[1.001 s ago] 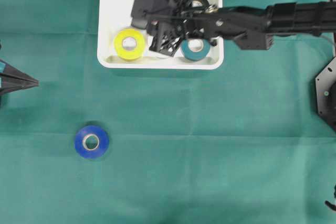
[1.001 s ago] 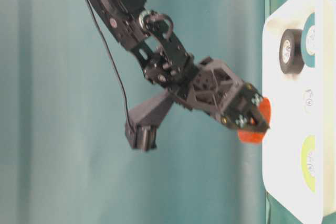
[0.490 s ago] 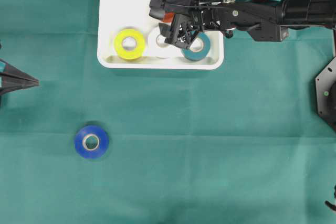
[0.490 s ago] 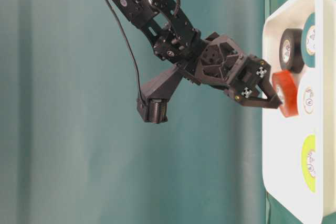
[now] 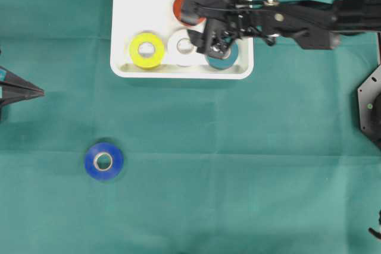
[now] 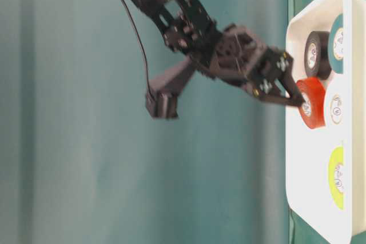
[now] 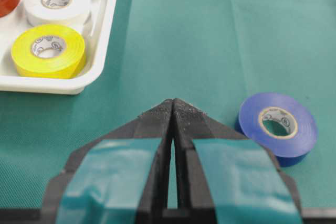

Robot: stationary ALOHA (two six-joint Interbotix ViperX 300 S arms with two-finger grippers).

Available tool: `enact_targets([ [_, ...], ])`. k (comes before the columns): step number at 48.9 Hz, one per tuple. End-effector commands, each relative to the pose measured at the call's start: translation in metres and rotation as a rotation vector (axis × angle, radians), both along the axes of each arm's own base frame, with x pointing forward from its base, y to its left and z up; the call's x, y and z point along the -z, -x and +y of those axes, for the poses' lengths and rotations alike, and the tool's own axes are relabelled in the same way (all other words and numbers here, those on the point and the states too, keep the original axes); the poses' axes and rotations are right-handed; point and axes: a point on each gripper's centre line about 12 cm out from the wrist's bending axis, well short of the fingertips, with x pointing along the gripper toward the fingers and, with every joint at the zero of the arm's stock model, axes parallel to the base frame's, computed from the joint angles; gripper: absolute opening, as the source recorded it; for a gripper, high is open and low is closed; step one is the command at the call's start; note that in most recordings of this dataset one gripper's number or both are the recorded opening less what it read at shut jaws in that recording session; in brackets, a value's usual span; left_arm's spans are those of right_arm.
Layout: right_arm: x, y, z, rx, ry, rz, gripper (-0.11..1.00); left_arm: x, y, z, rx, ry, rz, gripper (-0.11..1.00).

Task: Put the tape into the white case with the right arm.
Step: 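Carry the red roll into the tray's upper middle and release, then withdraw the open right gripper to the right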

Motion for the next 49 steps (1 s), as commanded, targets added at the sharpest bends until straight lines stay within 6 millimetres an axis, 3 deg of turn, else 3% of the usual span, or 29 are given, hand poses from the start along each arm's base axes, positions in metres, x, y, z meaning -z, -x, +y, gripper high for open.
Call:
enact_targets([
  [1,-0.021,0.013,0.004,-0.003,0.014,-0.044,0.76,-0.006,-0.001,0.0,-0.003,0.0,-0.012,0.0],
  [25,-0.018,0.107,0.035,-0.019,-0.005,-0.033,0.76,-0.004,0.0,0.004,-0.031,0.0,-0.017,0.0],
  [49,-0.02,0.197,0.068,-0.048,0.012,-0.18,0.76,-0.002,0.0,0.005,-0.038,0.0,-0.011,0.0],
])
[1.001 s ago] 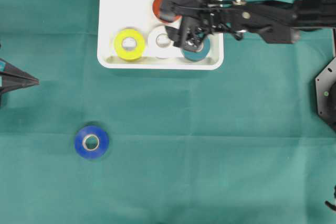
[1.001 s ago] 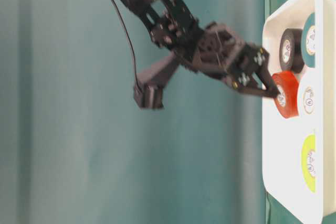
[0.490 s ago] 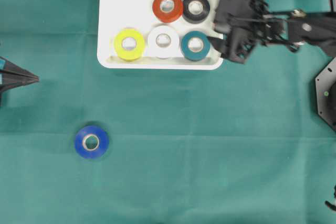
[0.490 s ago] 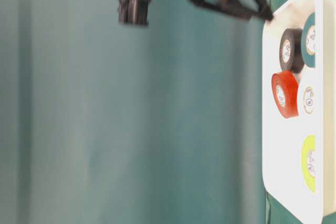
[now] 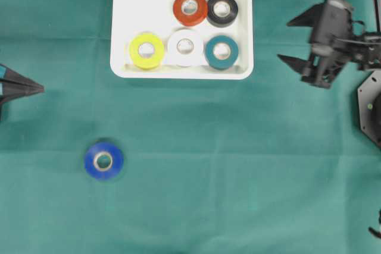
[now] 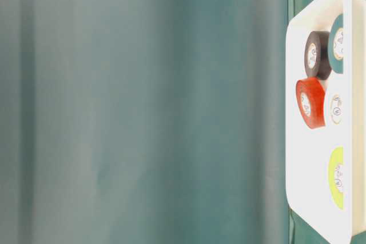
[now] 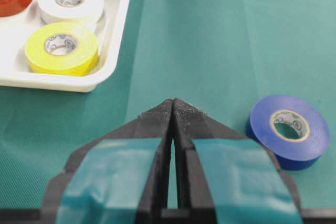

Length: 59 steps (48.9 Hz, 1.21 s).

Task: Put the tape into the white case with the right arm.
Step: 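Withdraw the open right gripper to the right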

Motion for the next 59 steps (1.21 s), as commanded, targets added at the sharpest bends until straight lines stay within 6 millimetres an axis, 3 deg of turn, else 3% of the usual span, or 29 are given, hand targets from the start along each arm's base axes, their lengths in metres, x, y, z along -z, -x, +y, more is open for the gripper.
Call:
enact_targets([
  [1,-0.004,0.015,0.007,-0.02,0.007,-0.074,0.76,-0.005,-0.001,0.001,-0.007,0.003,-0.009,0.0],
  [15,0.006,0.047,0.024,-0.052,-0.004,-0.2,0.75,-0.005,-0.001,0.002,-0.014,0.003,-0.009,0.0],
  [26,0.008,0.043,0.03,-0.097,-0.028,-0.22,0.75,-0.005,-0.001,0.002,-0.017,0.001,-0.009,0.0],
  [40,0.026,0.036,0.063,-0.294,-0.093,-0.191,0.75,-0.004,-0.001,0.002,-0.017,0.001,-0.008,0.0],
  [50,0.026,0.033,0.082,-0.405,-0.106,-0.176,0.75,-0.004,-0.001,0.002,-0.018,0.004,-0.008,0.0],
  [59,0.029,0.035,0.085,-0.421,-0.108,-0.162,0.7,-0.005,-0.001,0.002,-0.017,0.003,-0.009,0.0],
])
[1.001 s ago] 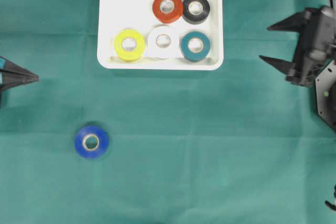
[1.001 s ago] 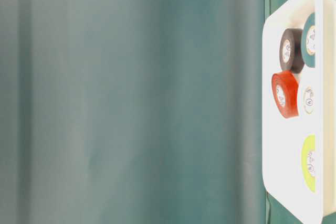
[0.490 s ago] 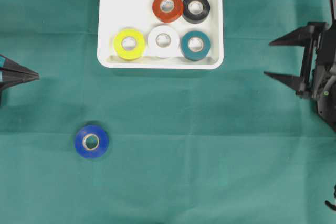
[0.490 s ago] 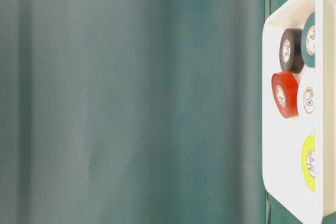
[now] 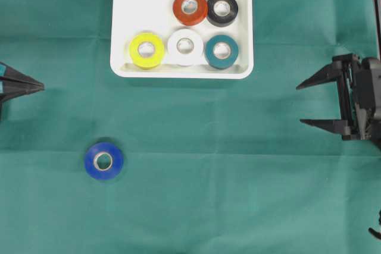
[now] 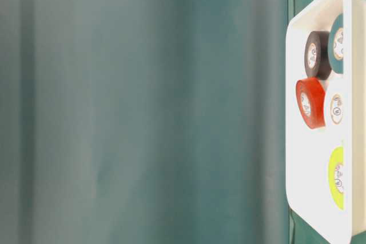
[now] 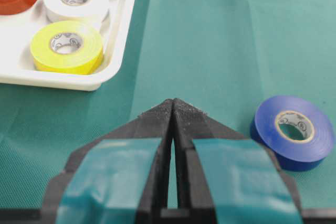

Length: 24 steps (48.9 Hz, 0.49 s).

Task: Put the tape into the white case with the right arm.
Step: 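Withdraw the open right gripper to the right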

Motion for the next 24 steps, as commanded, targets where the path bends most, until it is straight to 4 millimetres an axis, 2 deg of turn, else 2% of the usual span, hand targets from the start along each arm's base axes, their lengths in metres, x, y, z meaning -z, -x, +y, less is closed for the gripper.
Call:
enact_targets([
  [1,-0.004,-0.003,0.001,-0.006,-0.004,-0.01,0.69,-0.004,-0.001,0.0,-0.002,0.001,-0.008,0.0],
  [13,-0.009,-0.008,0.002,-0.01,-0.002,-0.022,0.65,-0.004,-0.001,0.0,-0.003,0.001,-0.008,0.0],
  [24,-0.015,-0.027,0.008,-0.049,0.01,0.007,0.65,-0.004,-0.001,0.0,-0.003,0.001,-0.008,0.0],
])
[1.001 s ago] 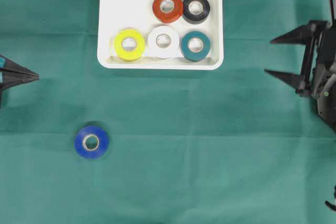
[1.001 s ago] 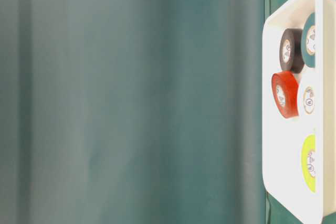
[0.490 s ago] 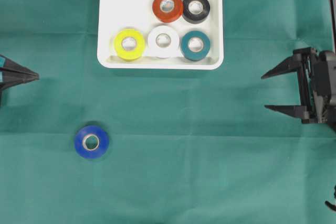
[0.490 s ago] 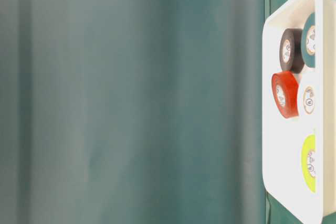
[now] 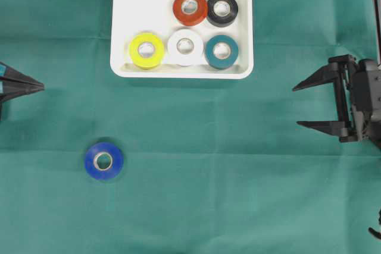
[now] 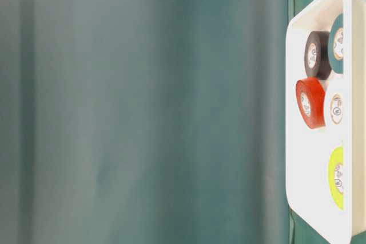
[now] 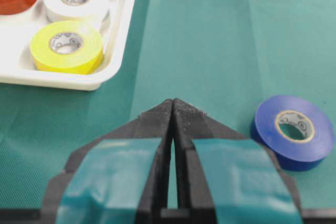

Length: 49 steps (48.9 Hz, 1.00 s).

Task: Put the tape into the white case with the right arm.
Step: 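Move the right gripper down to the blue tape roll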

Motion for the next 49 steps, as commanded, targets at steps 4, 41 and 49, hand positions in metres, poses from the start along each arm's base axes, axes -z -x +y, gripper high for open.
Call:
enact_targets([
  [4,-0.008,-0.025,0.006,-0.039,0.011,0.02,0.65,-0.003,-0.001,0.0,-0.003,0.001,-0.006,0.0],
  [41,0.003,-0.21,0.042,-0.158,0.005,0.059,0.66,-0.003,-0.001,0.001,-0.005,0.001,-0.006,0.0],
  [49,0.005,-0.248,0.057,-0.185,0.006,0.03,0.66,-0.003,-0.001,0.001,-0.005,0.001,-0.006,0.0],
])
